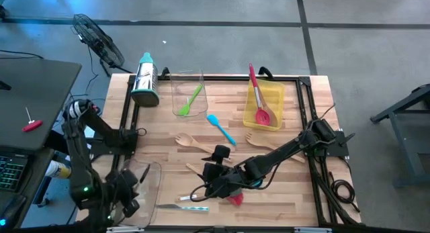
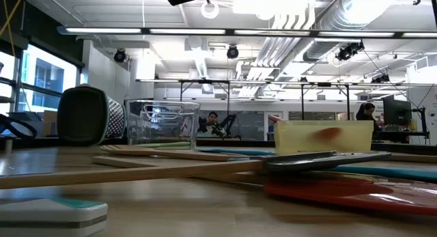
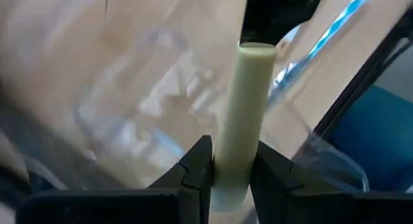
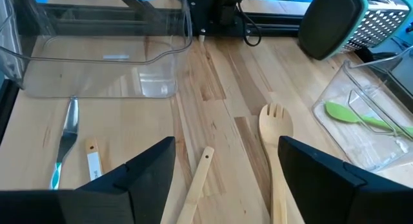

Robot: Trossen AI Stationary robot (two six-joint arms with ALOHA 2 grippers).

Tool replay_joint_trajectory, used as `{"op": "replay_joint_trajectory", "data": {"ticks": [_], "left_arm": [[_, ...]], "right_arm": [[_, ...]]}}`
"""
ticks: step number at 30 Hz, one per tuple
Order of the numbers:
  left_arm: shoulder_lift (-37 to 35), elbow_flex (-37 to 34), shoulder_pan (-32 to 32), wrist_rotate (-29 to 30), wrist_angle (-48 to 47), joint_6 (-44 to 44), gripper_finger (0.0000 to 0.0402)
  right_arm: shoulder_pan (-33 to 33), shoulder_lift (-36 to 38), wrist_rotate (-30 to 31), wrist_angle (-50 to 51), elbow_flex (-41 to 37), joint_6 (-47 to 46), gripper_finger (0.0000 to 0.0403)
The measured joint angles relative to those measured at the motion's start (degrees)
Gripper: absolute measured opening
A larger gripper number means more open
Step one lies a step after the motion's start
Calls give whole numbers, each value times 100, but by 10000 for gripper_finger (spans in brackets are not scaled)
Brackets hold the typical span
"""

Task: Pick & Place Kitchen Items
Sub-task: Put the yellow table knife into the bottom transparent bin, then put the gray spatula into the top transparent bin

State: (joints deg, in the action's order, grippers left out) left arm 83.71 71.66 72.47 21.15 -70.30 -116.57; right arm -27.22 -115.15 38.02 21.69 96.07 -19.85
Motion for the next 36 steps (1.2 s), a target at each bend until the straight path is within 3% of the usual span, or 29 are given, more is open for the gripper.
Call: {"op": "replay_joint_trajectory", "data": {"ticks": [4, 10, 19, 28, 36], "left_arm": [[250, 0, 216, -436, 106, -802, 69], [569, 0, 255, -1146, 339, -970, 69], [780, -4, 255, -1294, 560, -860, 70], [780, -4, 251, -1227, 730, -837, 190], [780, -4, 243, -1231, 779, -840, 210]], "right_arm": [[14, 0, 0, 0, 0, 20, 265], [74, 0, -5, -2, 0, 60, 265], [246, 0, -77, -6, 0, 210, 265], [380, 0, -188, -13, 0, 370, 265], [490, 0, -518, -75, 0, 579, 265]]}}
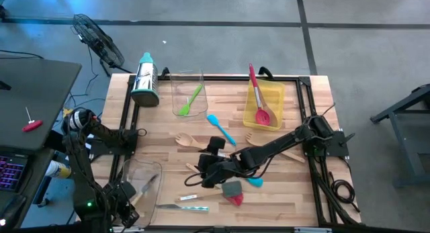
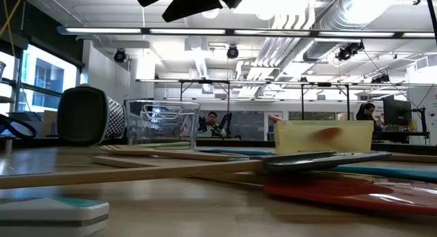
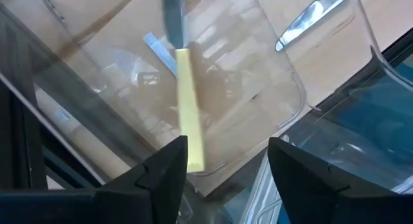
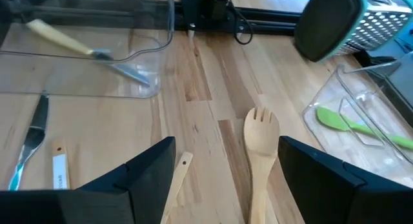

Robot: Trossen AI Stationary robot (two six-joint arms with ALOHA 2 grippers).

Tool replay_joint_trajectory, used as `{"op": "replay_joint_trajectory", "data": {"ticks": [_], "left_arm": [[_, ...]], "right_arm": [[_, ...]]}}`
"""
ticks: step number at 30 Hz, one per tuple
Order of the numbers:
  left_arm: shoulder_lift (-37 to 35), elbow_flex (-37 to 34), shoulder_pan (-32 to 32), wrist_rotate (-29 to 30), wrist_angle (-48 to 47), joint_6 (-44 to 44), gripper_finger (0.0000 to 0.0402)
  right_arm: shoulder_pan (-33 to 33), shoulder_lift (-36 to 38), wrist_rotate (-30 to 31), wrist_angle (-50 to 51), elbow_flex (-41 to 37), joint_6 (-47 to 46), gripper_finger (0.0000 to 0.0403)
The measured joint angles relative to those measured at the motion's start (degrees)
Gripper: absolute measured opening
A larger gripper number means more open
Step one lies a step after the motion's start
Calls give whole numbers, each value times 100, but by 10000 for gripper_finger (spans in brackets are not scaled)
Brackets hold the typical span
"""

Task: Pick & Place Kitchen Items
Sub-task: Put the gray spatula into the top transparent bin

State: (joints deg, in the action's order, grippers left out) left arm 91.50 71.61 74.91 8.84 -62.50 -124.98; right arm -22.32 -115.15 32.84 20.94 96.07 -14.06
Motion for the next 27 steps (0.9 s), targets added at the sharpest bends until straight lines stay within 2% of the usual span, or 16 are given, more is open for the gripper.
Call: {"op": "replay_joint_trajectory", "data": {"ticks": [3, 9, 14, 17, 20, 27], "left_arm": [[0, 20, -122, -57, -84, -11, 211], [0, 435, -419, -62, -587, 485, 211], [-7, 952, -624, -80, -734, 814, 211], [-4, 1251, -762, 103, -876, 1153, 212], [-6, 1420, -986, 538, -918, 1645, 212], [-4, 1453, -1645, 1417, -922, 3599, 212]], "right_arm": [[4, 0, -411, -187, 0, 269, 265], [-3, 0, -2328, -484, 0, 947, 265], [-4, 0, -3424, -402, 0, 1026, 265], [-5, 0, -3794, -245, 0, 931, 265], [-7, 0, -4060, -18, 0, 718, 265], [-30, 0, -4542, 710, 0, -175, 265]]}}
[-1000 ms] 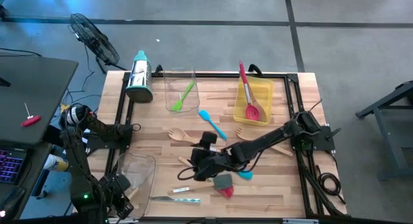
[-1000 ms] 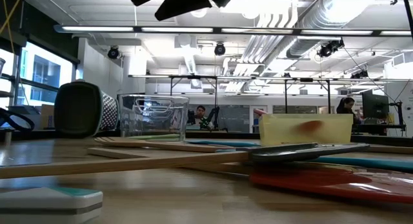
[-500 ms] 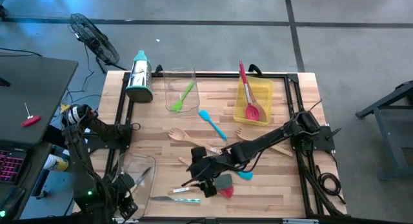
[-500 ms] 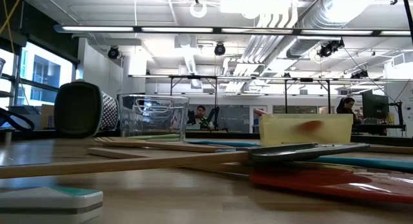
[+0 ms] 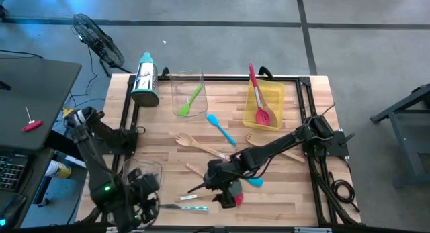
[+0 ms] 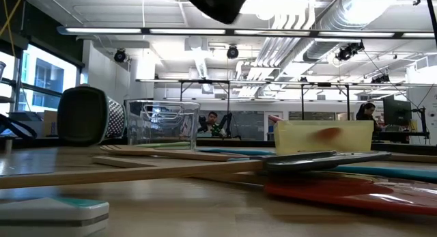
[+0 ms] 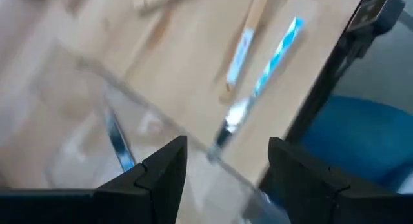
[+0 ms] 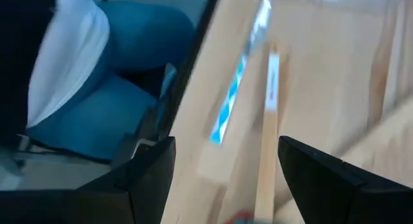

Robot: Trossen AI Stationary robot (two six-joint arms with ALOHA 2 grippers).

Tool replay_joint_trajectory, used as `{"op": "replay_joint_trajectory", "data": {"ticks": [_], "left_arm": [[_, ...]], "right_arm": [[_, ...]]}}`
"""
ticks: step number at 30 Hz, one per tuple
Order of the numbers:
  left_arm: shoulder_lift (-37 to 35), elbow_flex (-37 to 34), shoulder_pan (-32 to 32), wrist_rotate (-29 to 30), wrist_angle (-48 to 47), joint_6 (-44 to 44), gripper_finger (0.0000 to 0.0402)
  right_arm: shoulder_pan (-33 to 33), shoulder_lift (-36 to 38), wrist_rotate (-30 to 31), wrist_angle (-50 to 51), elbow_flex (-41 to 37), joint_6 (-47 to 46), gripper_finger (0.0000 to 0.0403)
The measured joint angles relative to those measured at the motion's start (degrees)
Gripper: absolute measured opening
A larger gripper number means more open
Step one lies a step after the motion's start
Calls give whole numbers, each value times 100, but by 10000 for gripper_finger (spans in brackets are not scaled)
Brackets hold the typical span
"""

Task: Pick & Place Kitchen Items
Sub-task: Put the gray spatula into the top transparent bin

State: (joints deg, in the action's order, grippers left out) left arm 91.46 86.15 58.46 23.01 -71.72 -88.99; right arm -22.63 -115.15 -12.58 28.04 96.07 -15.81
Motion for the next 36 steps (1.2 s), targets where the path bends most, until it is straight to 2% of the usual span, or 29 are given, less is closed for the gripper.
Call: {"op": "replay_joint_trajectory", "data": {"ticks": [4, 9, 15, 22, 28, 36], "left_arm": [[0, 0, -374, 359, 2, 888, 212], [25, -17, -775, 485, 159, 1953, 212], [33, -535, -1058, 458, 1214, 3131, 212], [37, -1516, -1224, 651, 2700, 4495, 212], [37, -2036, -1361, 460, 3900, 4931, 212], [59, -2346, -1342, 435, 5202, 5171, 212]], "right_arm": [[-31, 0, 42, 693, 0, -757, 265], [-72, 0, 261, 1359, 0, -1492, 265], [-236, 0, 528, 1726, 0, -2325, 265], [-544, 0, 664, 1838, 0, -3677, 265], [-826, 0, 694, 1852, 0, -3806, 265], [-1000, 0, 1351, 1849, 0, -3843, 265]]}}
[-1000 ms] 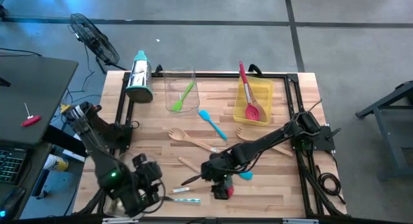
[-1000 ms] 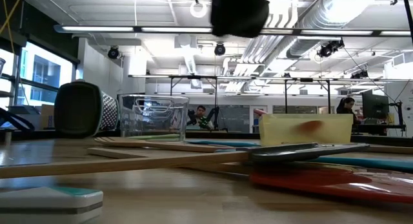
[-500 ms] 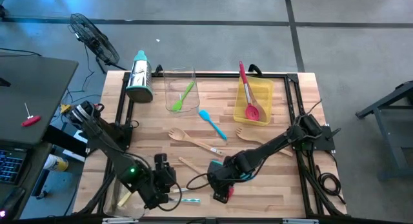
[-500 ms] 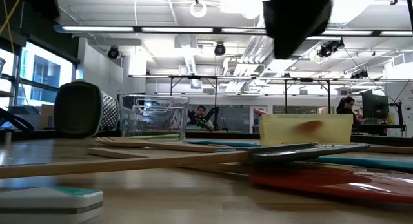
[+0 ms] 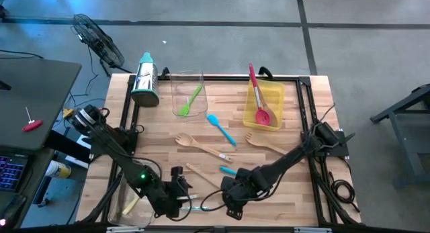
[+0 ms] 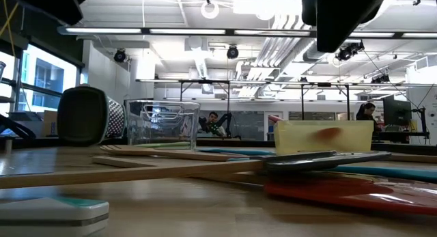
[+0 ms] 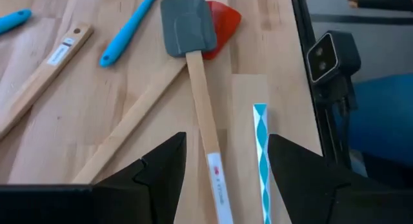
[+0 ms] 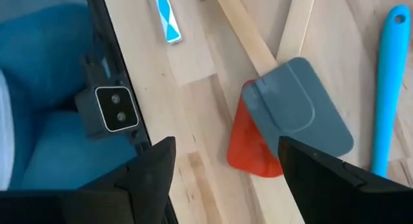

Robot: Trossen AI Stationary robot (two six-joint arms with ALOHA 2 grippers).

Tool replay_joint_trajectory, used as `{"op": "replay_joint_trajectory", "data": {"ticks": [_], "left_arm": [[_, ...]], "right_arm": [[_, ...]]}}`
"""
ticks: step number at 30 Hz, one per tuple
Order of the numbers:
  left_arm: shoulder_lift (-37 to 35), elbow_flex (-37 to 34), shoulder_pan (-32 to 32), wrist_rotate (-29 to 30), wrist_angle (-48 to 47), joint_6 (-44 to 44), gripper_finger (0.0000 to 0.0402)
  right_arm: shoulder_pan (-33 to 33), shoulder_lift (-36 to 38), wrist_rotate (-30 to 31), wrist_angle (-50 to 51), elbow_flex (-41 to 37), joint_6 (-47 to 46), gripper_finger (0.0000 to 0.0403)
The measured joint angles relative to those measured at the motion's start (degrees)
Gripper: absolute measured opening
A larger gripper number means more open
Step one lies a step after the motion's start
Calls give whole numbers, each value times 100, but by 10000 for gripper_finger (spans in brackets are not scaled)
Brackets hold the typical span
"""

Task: Pick & Place Kitchen Items
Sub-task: Put the gray spatula into the top transparent bin

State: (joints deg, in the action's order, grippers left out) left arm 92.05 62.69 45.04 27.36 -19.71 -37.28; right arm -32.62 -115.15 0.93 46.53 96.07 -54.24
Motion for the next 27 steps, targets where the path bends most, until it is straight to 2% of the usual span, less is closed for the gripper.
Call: {"op": "replay_joint_trajectory", "data": {"ticks": [7, 10, 15, 21, 24, 27], "left_arm": [[4, -419, -222, 174, 457, -35, 212], [12, -640, -367, 95, 943, 10, 212], [308, -792, -554, -375, 1754, 534, 212], [929, -792, -653, -432, 2630, 1176, 212], [1182, -788, -738, -450, 3025, 1263, 212], [1298, -794, -776, -446, 3034, 1190, 212]], "right_arm": [[-187, 0, 876, -2, 0, 3, 265], [-267, 0, 1143, -3, 0, 2, 265], [-442, 0, 1307, -1, 0, 20, 265], [-613, 0, 1414, 5, -11, 46, 265], [-701, 0, 1412, 5, -13, 48, 265], [-778, 0, 1412, 6, -13, 48, 265]]}}
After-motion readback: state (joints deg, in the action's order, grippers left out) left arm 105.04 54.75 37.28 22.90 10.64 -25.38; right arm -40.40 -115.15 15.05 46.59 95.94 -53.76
